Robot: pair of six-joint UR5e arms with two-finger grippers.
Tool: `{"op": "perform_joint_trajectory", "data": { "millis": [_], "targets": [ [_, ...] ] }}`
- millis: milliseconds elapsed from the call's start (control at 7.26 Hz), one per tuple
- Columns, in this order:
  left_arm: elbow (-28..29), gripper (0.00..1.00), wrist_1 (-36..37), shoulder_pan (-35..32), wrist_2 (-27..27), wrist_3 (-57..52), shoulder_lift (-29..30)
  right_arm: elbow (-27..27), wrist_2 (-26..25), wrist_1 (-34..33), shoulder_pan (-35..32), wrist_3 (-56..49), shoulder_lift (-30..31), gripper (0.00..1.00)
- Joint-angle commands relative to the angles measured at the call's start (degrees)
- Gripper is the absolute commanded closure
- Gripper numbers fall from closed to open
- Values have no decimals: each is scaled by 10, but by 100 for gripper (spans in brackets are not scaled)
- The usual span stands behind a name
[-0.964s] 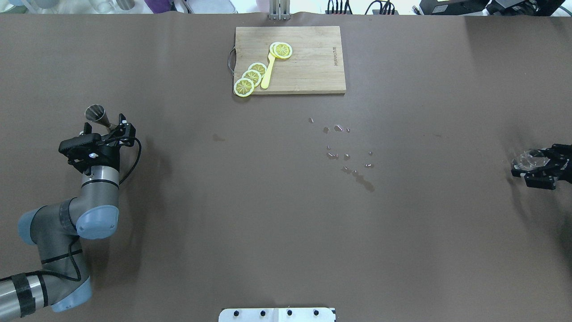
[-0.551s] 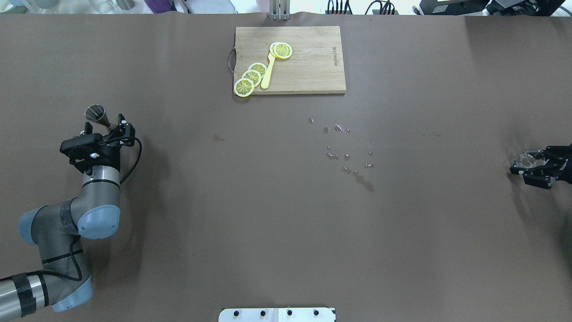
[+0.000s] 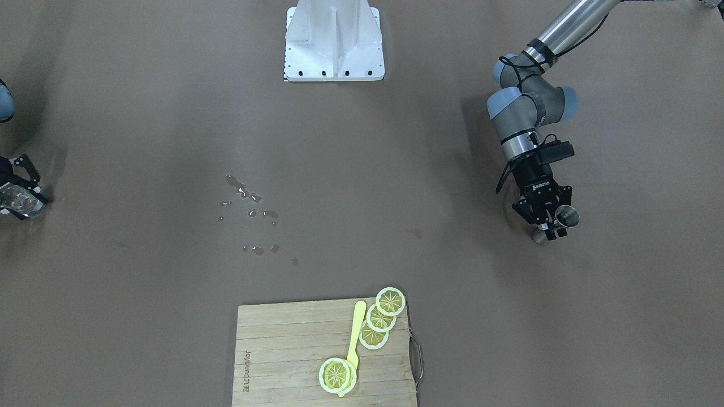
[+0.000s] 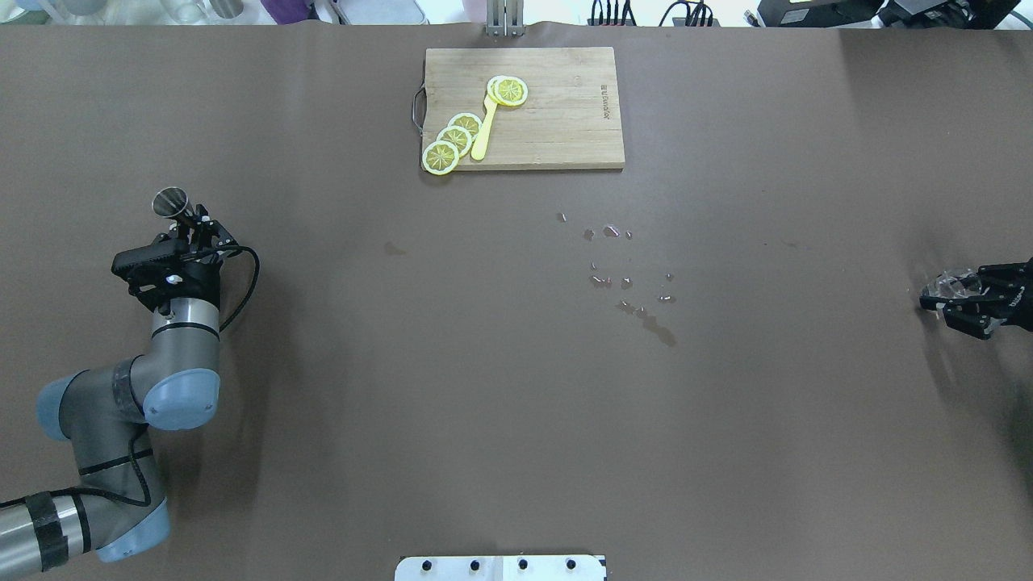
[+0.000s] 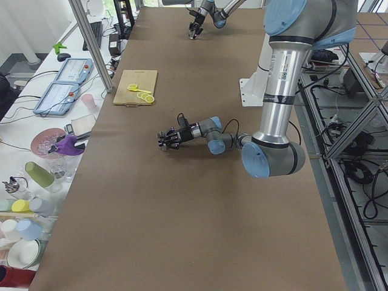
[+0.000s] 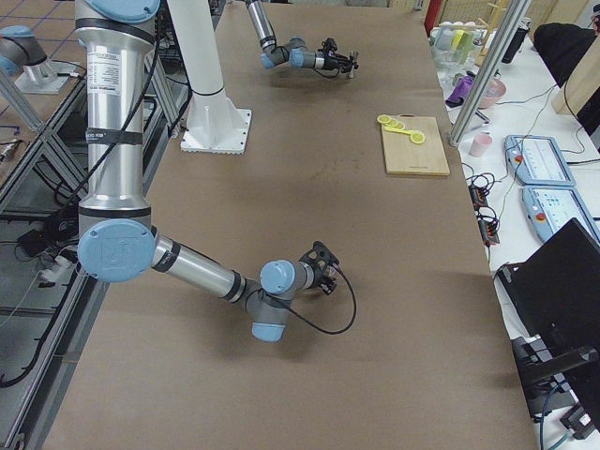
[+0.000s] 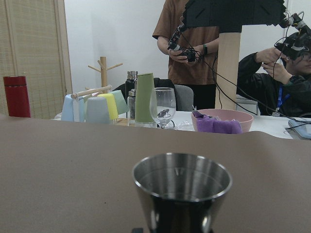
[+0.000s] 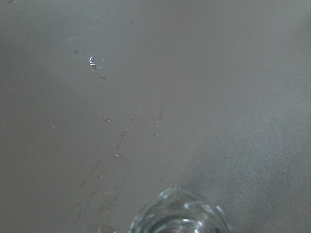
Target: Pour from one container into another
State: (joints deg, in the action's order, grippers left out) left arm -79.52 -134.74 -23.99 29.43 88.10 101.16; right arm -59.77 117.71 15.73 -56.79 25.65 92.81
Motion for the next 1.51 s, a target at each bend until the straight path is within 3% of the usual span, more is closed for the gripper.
{"op": "perform_joint_trajectory", "data": {
  "millis": [0, 275, 413, 689, 964, 1240, 1377],
  "targets": [
    [-4, 100, 0, 0, 1, 0, 0, -6, 6, 10, -1, -3, 1, 100],
    [-10, 100, 0, -2, 1, -1, 0, -26, 22, 4, -1, -62, 0, 100],
    [-14, 100, 0, -2, 1, -1, 0, -39, 59, -3, -4, -64, 0, 100],
    [-20, 100, 0, -3, 1, -2, 4, -60, 98, -53, -21, -67, -44, 100],
    [-41, 100, 1, -3, 2, -1, 3, -107, 152, -143, -39, -90, -89, 100],
    [-69, 100, 24, -3, 5, -8, 4, -203, 154, -274, -37, -183, -91, 100],
    [-101, 100, 26, -3, 44, -8, 4, -264, 151, -357, -27, -204, -89, 100]
  ]
}}
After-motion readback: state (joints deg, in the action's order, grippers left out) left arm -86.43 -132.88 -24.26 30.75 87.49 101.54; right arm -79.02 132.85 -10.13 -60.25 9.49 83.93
